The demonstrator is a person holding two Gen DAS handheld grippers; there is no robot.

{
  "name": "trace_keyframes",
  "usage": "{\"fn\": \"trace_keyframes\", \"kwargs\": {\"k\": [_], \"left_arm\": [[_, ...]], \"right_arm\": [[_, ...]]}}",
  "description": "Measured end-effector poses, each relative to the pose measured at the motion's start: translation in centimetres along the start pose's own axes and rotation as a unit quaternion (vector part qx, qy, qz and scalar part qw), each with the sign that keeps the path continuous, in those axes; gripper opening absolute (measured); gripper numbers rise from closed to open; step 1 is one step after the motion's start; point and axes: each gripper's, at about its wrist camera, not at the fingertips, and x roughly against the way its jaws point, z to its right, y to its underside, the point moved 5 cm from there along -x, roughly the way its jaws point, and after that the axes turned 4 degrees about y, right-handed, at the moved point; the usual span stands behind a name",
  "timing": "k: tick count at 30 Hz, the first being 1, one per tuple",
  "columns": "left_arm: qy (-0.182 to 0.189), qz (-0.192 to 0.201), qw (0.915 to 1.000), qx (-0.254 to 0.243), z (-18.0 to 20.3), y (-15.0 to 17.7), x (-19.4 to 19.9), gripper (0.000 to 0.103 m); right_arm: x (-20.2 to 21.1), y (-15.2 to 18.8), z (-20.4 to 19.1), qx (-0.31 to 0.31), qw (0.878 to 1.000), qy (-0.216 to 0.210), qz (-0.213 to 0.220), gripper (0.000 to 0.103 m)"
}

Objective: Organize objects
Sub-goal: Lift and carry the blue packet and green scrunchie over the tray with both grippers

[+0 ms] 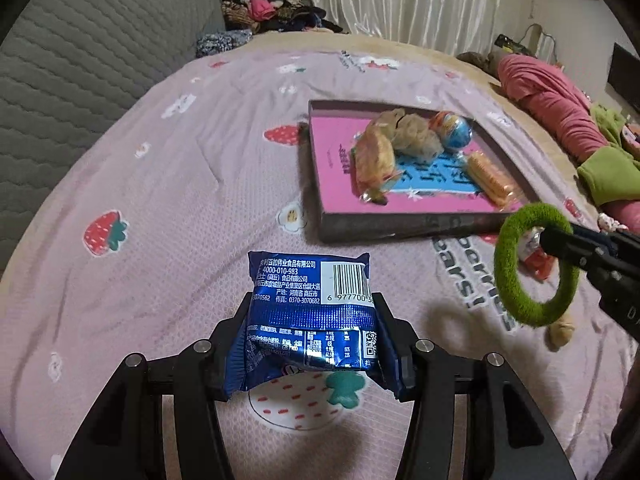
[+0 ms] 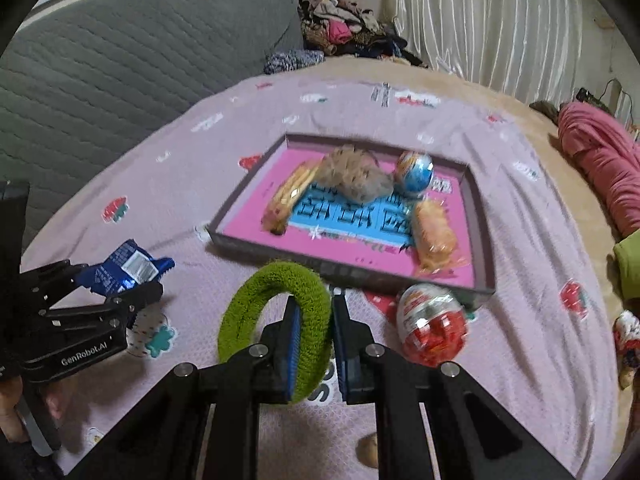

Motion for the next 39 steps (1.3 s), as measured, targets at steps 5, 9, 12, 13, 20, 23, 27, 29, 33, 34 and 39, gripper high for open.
{"fn": "trace_keyframes", "kwargs": {"k": [5, 9, 12, 13, 20, 23, 27, 29, 33, 34, 39], "left_arm": [[-0.003, 0.017, 0.9998, -0.012, 1.6, -1.3, 2.6, 0.056], [-0.004, 0.038, 0.9990, -0.023, 3.1, -3.3, 4.9, 0.056], [-0.002, 0.056, 0.9979, -0.032, 4.2, -4.9, 6.7, 0.056], [-0.003, 0.062, 0.9974, -0.037, 4.6, -5.5, 7.3, 0.056], [-0.001, 0.082, 0.9956, -0.046, 7.0, -9.5, 8.8, 0.056], [0.003, 0.087, 0.9949, -0.051, 8.2, -11.0, 8.9, 0.056], [0.006, 0.094, 0.9938, -0.059, 9.7, -12.9, 8.4, 0.056], [0.009, 0.094, 0.9937, -0.060, 10.3, -13.7, 7.8, 0.056], [0.011, 0.096, 0.9935, -0.060, 11.2, -14.7, 6.3, 0.056], [0.014, 0.095, 0.9937, -0.058, 11.3, -14.8, 5.7, 0.056], [0.021, 0.082, 0.9950, -0.053, 11.7, -14.7, 2.3, 0.056]], "right_arm": [[3.3, -2.0, 0.6, 0.010, 0.999, 0.009, 0.029, 0.015], [5.7, -3.9, 1.2, 0.013, 0.999, 0.017, 0.049, 0.015], [7.3, -5.3, 1.9, 0.013, 0.998, 0.023, 0.065, 0.015], [7.8, -5.8, 2.2, 0.013, 0.997, 0.025, 0.069, 0.015], [9.7, -8.8, 4.0, 0.008, 0.995, 0.034, 0.091, 0.015], [9.7, -9.7, 4.6, 0.009, 0.995, 0.036, 0.094, 0.015], [9.8, -11.0, 5.6, 0.008, 0.993, 0.041, 0.106, 0.015], [9.6, -11.6, 6.2, 0.006, 0.993, 0.041, 0.107, 0.015], [8.7, -12.3, 7.5, 0.000, 0.993, 0.046, 0.108, 0.015], [8.4, -12.4, 7.8, -0.001, 0.993, 0.047, 0.108, 0.015], [5.8, -12.1, 9.2, -0.007, 0.994, 0.049, 0.098, 0.015]]}}
